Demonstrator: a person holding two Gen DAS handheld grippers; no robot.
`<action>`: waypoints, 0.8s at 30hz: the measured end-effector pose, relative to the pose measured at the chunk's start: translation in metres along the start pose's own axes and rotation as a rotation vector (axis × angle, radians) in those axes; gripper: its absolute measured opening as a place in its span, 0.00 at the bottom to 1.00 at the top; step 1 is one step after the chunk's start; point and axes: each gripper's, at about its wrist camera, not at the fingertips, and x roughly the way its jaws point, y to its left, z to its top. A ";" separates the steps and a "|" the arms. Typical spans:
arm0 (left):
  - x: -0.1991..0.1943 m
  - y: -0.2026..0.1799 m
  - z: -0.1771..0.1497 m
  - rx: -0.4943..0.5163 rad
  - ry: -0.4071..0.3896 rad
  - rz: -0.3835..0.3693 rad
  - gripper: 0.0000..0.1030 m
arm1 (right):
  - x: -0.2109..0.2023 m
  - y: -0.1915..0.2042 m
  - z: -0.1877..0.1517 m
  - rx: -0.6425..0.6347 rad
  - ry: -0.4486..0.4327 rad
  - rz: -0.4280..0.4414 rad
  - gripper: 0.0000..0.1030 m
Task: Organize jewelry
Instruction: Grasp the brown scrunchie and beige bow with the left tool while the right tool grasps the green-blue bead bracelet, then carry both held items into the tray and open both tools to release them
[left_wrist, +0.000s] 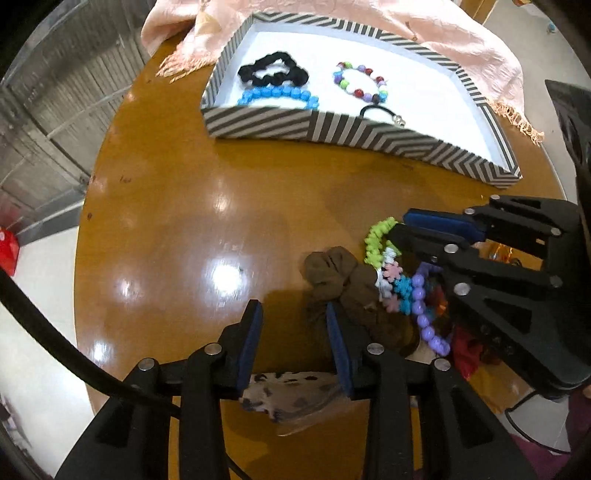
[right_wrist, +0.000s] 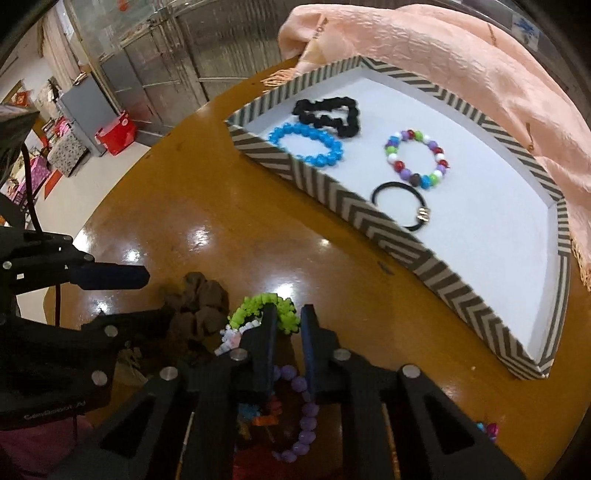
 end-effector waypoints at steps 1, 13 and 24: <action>0.000 0.000 0.000 0.007 -0.011 -0.004 0.19 | -0.002 -0.004 0.001 0.012 -0.003 0.001 0.12; -0.040 0.019 0.021 -0.016 -0.110 -0.196 0.00 | -0.073 -0.020 0.001 0.099 -0.159 0.059 0.12; -0.015 0.016 0.015 -0.054 -0.041 -0.145 0.23 | -0.109 -0.034 0.012 0.153 -0.240 0.056 0.12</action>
